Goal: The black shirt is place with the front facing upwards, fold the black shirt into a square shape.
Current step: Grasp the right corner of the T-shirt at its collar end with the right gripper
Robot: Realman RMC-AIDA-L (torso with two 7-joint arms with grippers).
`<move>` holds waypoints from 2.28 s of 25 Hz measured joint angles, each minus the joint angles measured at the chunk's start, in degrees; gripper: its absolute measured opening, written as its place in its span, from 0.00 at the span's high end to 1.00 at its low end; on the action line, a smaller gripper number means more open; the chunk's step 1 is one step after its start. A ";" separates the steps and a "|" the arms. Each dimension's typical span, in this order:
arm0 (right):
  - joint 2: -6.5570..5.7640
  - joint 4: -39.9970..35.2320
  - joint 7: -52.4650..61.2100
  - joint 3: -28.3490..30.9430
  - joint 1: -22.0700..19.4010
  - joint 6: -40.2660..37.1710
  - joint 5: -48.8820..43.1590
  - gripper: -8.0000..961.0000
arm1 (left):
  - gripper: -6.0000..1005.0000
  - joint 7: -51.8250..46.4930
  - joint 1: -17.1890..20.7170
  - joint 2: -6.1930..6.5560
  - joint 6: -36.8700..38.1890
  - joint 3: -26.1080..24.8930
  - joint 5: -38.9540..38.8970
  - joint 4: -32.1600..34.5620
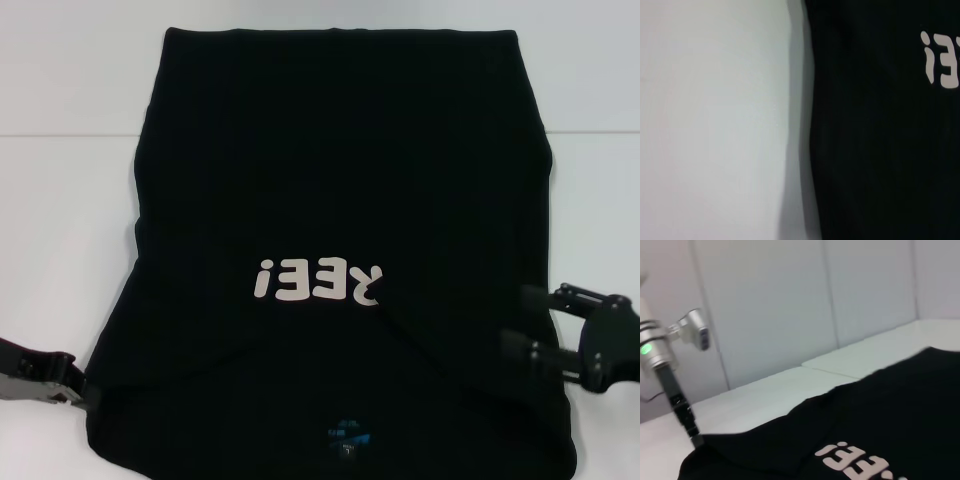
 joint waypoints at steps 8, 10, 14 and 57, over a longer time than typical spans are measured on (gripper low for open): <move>-5.57 -5.80 31.89 -0.45 3.18 2.21 -5.94 0.19 | 0.99 1.27 -0.30 0.84 0.59 -0.35 -0.60 -0.04; -7.63 -7.31 40.94 -0.45 5.02 2.17 -10.70 0.19 | 0.99 2.01 -0.62 0.91 0.94 -0.28 -0.54 0.01; -11.50 -8.46 55.37 -0.47 9.34 -0.72 -20.45 0.19 | 0.99 2.22 -1.28 1.16 1.40 -0.26 -0.27 0.00; -3.32 -8.72 76.69 -20.54 29.53 -5.76 -45.98 0.22 | 0.99 2.31 -3.02 1.92 1.73 -0.84 -0.65 -0.62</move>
